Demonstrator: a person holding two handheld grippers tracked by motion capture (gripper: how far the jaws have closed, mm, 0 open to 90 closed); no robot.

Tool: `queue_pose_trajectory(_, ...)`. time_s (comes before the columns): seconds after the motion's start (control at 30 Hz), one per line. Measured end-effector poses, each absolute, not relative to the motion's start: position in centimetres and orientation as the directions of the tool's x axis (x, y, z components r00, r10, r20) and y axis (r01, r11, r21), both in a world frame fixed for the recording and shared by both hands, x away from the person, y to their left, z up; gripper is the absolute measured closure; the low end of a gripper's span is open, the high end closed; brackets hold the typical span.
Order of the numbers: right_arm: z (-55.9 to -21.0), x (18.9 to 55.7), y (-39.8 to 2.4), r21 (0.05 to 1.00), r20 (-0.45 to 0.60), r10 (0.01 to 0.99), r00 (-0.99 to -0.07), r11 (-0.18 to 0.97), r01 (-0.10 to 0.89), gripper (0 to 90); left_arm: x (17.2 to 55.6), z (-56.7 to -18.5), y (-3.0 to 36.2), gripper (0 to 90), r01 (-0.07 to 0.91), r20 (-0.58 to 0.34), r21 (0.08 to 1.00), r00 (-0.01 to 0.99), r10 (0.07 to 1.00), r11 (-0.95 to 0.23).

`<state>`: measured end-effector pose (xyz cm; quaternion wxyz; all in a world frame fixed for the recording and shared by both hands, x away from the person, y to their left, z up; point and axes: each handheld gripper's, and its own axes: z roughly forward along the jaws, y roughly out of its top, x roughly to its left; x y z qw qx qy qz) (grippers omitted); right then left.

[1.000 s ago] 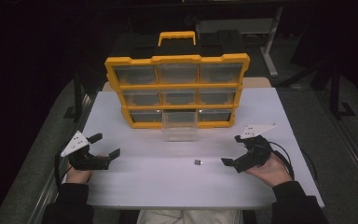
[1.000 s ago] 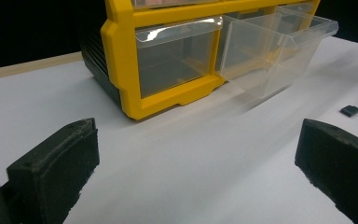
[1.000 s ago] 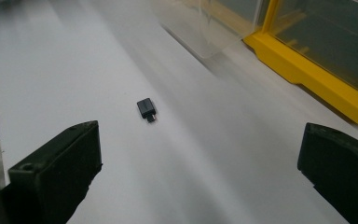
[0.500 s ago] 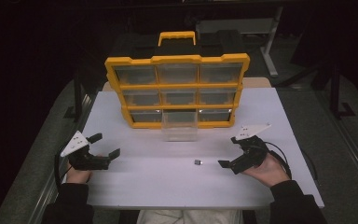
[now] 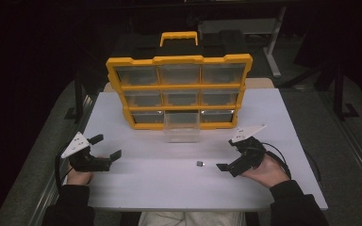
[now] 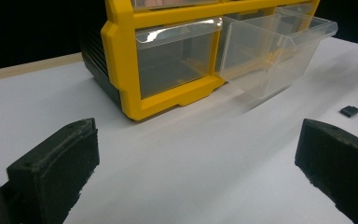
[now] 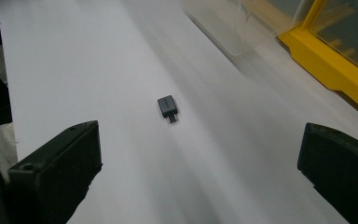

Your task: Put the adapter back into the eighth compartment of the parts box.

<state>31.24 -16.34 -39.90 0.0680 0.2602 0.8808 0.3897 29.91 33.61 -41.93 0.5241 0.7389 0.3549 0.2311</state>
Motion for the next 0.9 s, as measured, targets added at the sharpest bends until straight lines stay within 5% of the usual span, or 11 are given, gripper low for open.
queue_pose_trajectory(0.9,-39.9,32.4,-13.7,0.652,0.081,0.455,-0.887,0.649,0.392,0.0,29.9,-41.9,33.6,0.0,0.281,-0.026,0.938,0.644,0.764,-0.204)
